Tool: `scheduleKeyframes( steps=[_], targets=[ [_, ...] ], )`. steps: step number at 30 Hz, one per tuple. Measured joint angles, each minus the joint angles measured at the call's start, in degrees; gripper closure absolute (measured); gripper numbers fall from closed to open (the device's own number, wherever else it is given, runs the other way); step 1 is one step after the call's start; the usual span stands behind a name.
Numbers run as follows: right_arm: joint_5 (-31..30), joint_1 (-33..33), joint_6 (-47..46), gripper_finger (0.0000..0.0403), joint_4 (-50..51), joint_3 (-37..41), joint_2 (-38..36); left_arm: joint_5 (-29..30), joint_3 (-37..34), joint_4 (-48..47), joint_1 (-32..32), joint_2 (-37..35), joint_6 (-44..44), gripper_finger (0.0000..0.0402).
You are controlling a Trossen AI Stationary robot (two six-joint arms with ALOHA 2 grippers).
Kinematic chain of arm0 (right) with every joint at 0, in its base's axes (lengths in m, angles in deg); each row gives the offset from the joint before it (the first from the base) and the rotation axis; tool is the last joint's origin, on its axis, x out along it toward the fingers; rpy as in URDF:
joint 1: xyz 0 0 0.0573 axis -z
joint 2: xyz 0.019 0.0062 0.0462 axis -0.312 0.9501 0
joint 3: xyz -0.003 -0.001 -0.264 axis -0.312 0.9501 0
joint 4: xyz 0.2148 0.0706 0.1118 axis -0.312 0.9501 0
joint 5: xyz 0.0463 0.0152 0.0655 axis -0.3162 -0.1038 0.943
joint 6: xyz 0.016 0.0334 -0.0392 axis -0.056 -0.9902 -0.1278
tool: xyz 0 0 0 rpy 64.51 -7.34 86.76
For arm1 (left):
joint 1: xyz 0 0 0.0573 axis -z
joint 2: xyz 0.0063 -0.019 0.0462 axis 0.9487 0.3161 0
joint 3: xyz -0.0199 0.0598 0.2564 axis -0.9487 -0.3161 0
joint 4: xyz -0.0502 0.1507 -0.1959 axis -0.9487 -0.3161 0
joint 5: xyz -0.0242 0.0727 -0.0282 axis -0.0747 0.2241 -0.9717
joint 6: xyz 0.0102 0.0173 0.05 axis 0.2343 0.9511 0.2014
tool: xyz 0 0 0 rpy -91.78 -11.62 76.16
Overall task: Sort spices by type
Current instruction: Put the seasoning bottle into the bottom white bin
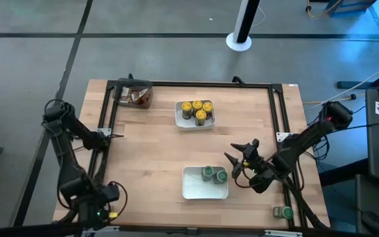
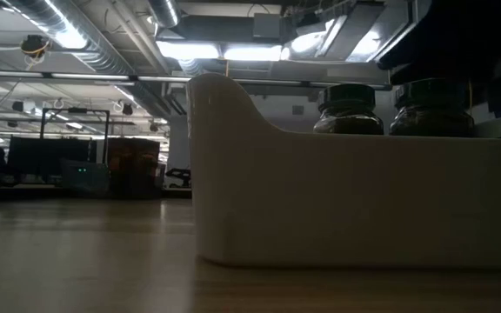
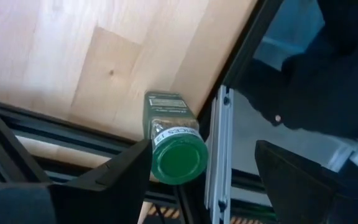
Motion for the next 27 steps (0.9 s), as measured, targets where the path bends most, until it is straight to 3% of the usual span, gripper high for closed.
scheduleKeyframes(
  steps=[12,27],
  targets=[
    [7.5,0.0,2.2,0.0162,-8.0,0.0,3.4,1.3,-0.3,0.5,4.9,3.9,-3.5,0.0133],
    [8.0,0.0,2.2,0.0162,-10.1,0.0,3.4,1.0,-0.3,0.4,6.4,9.7,-3.1,0.0133]
  ],
)
